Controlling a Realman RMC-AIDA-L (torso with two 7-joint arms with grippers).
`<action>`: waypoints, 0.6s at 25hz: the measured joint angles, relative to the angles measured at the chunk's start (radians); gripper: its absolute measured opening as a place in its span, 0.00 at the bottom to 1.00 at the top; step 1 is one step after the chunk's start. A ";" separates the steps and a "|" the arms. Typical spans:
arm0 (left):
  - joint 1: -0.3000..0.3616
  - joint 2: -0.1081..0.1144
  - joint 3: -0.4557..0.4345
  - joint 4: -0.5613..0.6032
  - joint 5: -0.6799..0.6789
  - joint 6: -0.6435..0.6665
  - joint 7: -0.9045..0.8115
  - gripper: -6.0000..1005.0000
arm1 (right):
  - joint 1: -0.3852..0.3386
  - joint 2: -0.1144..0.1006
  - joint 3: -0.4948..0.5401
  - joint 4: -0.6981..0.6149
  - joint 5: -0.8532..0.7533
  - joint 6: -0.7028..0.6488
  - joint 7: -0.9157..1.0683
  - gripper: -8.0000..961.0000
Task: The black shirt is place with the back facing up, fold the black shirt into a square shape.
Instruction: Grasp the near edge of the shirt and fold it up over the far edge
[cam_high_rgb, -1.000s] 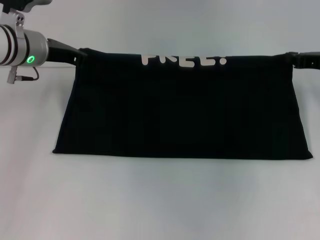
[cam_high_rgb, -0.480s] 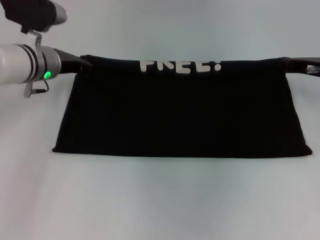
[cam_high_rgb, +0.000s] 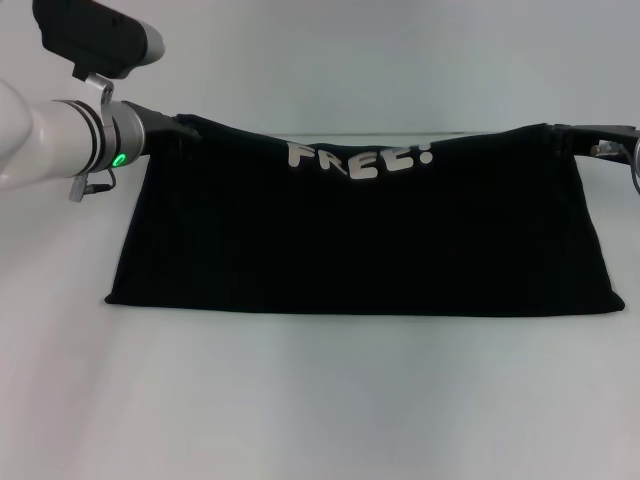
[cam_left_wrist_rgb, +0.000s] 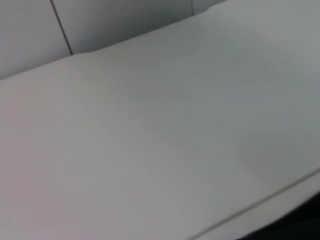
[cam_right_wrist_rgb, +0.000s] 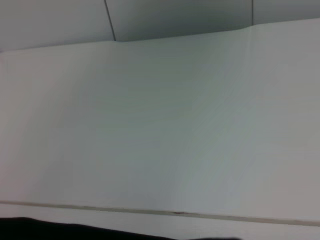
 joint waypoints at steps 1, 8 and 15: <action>0.000 -0.001 -0.001 0.000 0.000 -0.011 -0.002 0.07 | -0.003 0.001 -0.001 -0.003 0.003 0.000 0.000 0.01; 0.008 0.002 -0.014 -0.023 -0.003 -0.109 -0.044 0.19 | -0.015 -0.006 0.007 -0.020 0.005 0.025 0.010 0.19; 0.023 0.025 -0.046 -0.007 0.000 -0.065 -0.124 0.44 | -0.045 -0.042 -0.001 -0.053 0.006 -0.115 0.108 0.51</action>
